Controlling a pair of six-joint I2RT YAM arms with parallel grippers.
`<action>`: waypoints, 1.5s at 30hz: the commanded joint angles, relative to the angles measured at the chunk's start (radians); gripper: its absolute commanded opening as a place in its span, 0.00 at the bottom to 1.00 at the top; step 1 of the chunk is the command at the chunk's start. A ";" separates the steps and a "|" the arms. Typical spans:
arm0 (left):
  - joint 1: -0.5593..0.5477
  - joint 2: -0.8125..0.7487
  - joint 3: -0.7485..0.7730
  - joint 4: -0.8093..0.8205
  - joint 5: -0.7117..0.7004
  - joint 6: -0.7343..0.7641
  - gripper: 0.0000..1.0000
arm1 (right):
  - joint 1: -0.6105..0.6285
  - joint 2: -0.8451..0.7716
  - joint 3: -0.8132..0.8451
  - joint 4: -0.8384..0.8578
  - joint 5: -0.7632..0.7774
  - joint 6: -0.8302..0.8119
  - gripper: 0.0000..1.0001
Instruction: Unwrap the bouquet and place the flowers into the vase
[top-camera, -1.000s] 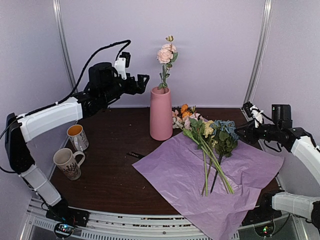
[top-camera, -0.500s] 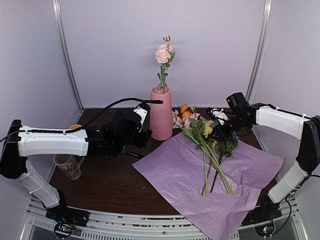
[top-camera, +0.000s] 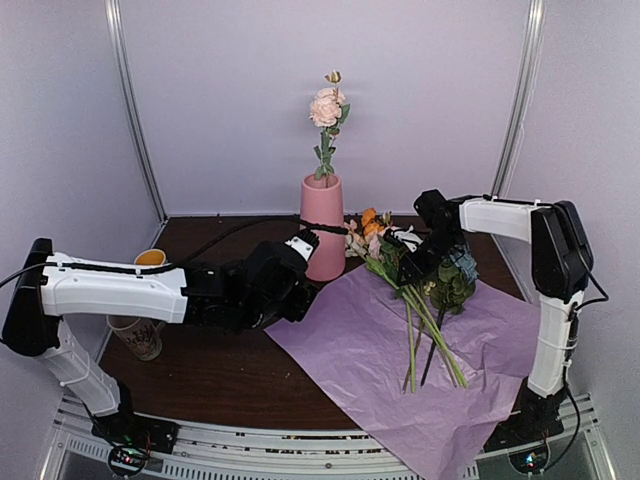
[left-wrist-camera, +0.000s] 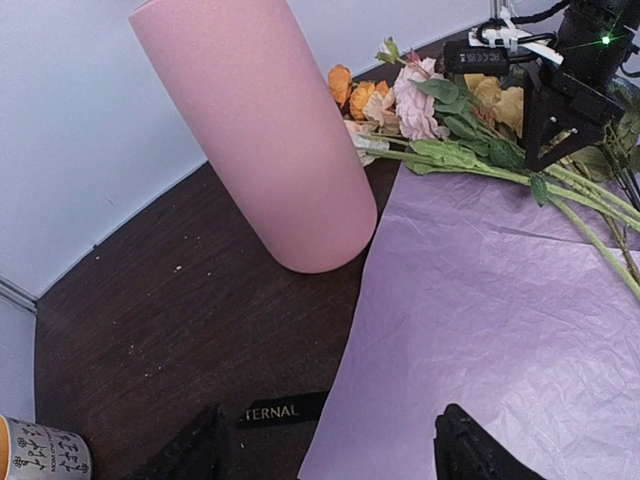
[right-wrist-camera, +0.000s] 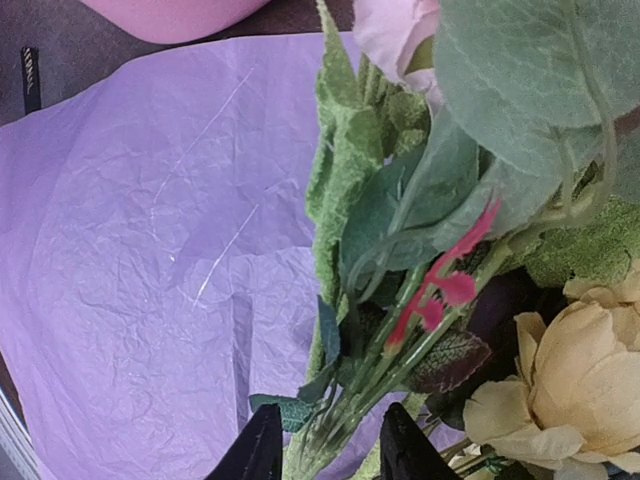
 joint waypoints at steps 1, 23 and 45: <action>-0.001 0.011 0.042 -0.004 -0.015 -0.021 0.72 | 0.003 0.030 0.066 -0.049 0.031 0.031 0.32; -0.003 0.040 0.102 -0.047 -0.030 -0.011 0.72 | -0.035 -0.244 0.062 -0.108 -0.109 0.123 0.00; 0.009 0.243 0.506 0.377 0.518 0.055 0.69 | -0.111 -0.805 -0.417 0.955 -0.643 0.812 0.00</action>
